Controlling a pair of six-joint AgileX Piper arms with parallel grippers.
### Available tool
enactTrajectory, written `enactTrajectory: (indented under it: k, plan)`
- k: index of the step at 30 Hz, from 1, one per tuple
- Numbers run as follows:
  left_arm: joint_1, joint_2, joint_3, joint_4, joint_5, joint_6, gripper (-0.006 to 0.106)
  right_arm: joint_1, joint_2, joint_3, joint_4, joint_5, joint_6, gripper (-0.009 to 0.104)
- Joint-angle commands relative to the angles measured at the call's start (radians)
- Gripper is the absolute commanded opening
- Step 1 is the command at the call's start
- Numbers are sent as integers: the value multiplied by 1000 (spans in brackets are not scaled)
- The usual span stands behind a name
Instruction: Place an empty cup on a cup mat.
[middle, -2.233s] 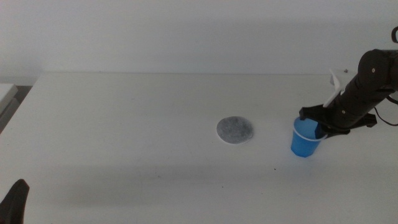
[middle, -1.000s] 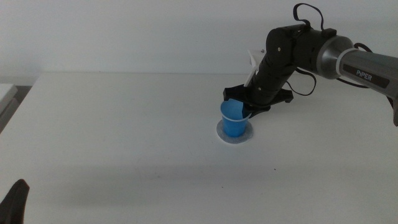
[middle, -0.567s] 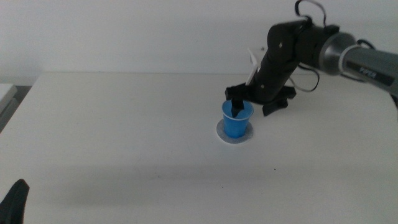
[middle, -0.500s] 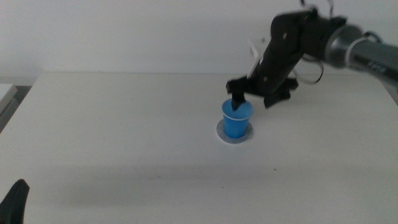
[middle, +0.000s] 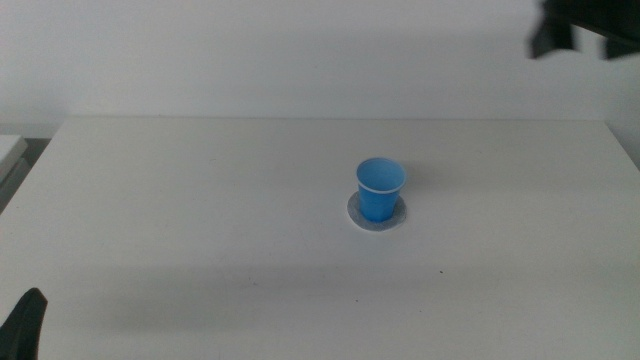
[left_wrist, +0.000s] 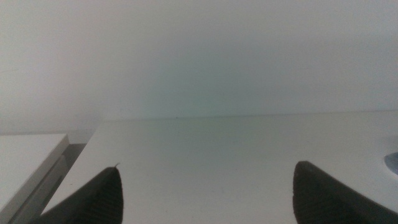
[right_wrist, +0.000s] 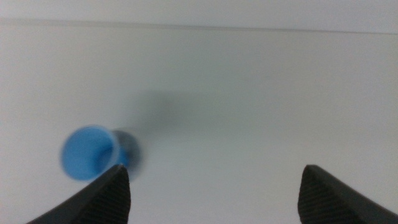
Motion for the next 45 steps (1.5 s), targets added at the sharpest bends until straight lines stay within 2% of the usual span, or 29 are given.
enactTrajectory:
  k: [1, 3, 8, 14, 19, 31, 35, 38, 40, 45]
  plan:
    - [-1, -4, 0, -2, -13, -3, 94, -28, -154, 188, -54, -116, 48, 93]
    - [-1, -4, 0, -2, -13, -3, 94, -44, -284, 375, -85, -234, 83, 93]
    - [-1, -4, 0, -2, -13, -3, 94, -49, -542, 755, -86, -540, 87, 93]
    - [-1, -4, 0, -2, -13, -3, 94, -47, -768, 1010, -102, -797, 75, 93]
    - [-1, -4, 0, -2, -13, -3, 94, -47, -877, 1056, -71, -806, 80, 93]
    - [-1, -4, 0, -2, -13, -3, 94, -49, -1025, 1056, -75, -824, 93, 93]
    - [-1, -4, 0, -2, -13, -3, 94, -49, -1044, 1056, -129, -835, 72, 93]
    - [-1, -4, 0, -2, -13, -3, 94, -49, -1044, 1070, -213, -848, 43, 93]
    - [-1, -4, 0, -2, -13, -3, 94, -66, -1051, 1110, -241, -872, 31, 93]
    - [-1, -4, 0, -2, -13, -3, 94, -188, -1196, 1299, -138, -911, 5, 93]
